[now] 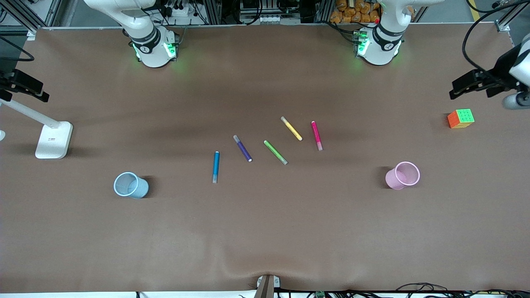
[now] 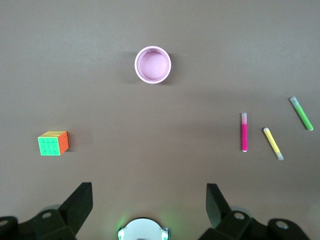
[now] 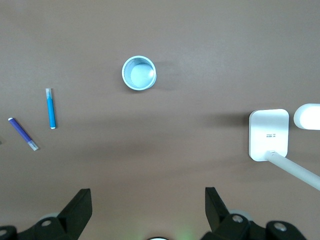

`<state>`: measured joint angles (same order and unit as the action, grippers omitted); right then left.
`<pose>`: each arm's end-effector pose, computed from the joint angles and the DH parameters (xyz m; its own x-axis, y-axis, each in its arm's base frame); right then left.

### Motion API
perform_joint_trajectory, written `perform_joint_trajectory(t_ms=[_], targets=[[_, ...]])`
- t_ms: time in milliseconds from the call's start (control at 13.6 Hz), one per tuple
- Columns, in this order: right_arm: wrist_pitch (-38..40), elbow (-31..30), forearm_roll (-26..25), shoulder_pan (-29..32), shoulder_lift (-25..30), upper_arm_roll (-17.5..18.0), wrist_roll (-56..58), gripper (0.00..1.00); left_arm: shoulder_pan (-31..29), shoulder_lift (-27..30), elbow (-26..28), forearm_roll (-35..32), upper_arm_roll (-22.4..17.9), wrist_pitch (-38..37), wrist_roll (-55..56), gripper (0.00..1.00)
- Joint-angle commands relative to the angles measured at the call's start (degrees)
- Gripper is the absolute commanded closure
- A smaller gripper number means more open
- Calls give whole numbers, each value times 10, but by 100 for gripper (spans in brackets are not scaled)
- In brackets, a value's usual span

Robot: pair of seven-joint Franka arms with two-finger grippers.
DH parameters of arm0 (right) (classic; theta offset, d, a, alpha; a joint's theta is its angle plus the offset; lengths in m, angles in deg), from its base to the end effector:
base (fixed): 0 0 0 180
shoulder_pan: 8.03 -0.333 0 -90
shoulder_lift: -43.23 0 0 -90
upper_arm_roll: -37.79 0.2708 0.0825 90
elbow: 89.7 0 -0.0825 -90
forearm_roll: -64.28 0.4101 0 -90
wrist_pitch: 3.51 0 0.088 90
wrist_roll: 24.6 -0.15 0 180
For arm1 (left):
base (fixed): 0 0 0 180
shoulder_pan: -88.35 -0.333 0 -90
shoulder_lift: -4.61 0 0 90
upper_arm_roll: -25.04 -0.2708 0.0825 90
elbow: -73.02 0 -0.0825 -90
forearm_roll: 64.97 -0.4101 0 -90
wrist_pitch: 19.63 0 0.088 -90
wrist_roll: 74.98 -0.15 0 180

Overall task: Place pink and blue markers in matching cups
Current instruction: 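Reach the left gripper down to the pink marker and grasp it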

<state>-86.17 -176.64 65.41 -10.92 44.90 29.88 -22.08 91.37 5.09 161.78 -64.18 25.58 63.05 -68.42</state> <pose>0.5557 -0.0466 0.5682 0.9982 -0.0408 -0.0447 -0.0420 -0.9988 -0.0257 0.5594 -0.0370 0.5414 0.9938 0.0509 -0.0985 0.0514 -0.9987 0.0025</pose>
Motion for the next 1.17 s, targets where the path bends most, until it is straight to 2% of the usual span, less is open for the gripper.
perform_joint_trajectory(t_ms=[0,147,367,587,734,881,1101], targets=[[1,-8,-10,-13,9,1,-2,0,15,-38,-6,10,10,-8,20,0],[1,-6,-10,-19,3,1,-1,0,36,-70,4,14,32,11,72,0],[2,5,-8,-21,-10,1,-1,0,54,-76,88,18,61,127,141,0],[2,5,-2,-26,-16,1,-1,0,55,-103,142,43,93,206,178,0],[0,2,-3,-48,-23,1,-4,0,55,-123,190,45,129,300,238,0],[-7,3,-3,-70,-35,1,-9,0,61,-172,199,45,159,349,300,0],[-21,3,-2,-83,-48,1,-12,0,102,-229,204,45,160,398,354,0]])
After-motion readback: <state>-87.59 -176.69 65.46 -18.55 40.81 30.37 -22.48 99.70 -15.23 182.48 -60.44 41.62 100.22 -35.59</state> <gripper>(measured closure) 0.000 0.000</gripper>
